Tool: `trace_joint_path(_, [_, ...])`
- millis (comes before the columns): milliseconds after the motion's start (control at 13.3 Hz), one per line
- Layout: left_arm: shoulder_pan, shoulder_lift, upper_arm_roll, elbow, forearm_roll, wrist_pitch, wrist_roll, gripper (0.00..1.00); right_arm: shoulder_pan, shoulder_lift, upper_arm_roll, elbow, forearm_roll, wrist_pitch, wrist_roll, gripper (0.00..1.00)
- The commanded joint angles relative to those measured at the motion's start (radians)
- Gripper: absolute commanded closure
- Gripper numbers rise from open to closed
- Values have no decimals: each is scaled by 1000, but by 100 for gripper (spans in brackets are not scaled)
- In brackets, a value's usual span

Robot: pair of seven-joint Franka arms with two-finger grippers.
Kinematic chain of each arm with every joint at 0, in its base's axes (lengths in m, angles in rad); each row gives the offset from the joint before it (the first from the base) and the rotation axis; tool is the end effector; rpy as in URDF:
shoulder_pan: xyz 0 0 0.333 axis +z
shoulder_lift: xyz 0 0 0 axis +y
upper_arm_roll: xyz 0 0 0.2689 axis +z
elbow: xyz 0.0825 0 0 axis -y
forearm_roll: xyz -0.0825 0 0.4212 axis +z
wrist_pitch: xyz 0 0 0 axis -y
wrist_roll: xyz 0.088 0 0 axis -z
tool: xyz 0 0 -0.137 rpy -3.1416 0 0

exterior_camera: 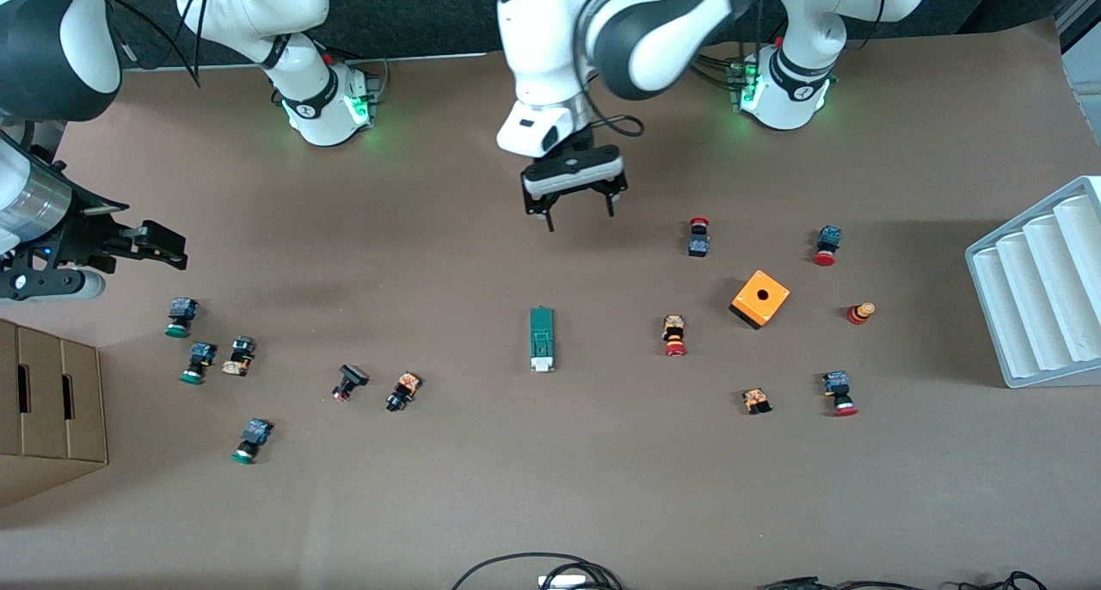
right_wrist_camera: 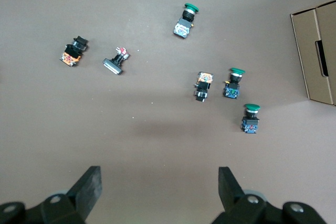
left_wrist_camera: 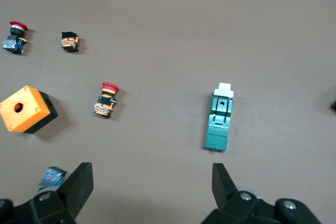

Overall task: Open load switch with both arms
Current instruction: 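Move the left gripper over the green load switch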

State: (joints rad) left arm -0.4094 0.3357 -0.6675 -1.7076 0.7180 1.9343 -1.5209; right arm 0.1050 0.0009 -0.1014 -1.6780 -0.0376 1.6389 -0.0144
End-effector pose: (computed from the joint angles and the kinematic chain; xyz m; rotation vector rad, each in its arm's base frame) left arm 0.3891 -0.5400 0.3486 -2.9159 -0.2896 -0.6540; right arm 0.5929 -0.0028 0.4981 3.1035 0.0331 -0.0624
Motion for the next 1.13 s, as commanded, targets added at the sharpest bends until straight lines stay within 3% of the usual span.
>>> trace_joint_path(0, [-60,103,5,26,171,3,-134,0,2,11,-6,23,16,-1,-2,0])
trace_joint_path(452, [-153,279,6,22,536,3,-421,0,1,11,-6,23,13,1,-2,0])
trace_joint_path(828, [-172,466,14,2,995,2,-738,0,-7,14,-11,23,19,1,-1,0])
trace_joint_path(1054, [-175,540,43,-1,1168,-5,-832,0,-5,42,-12,23,13,1,-1,0])
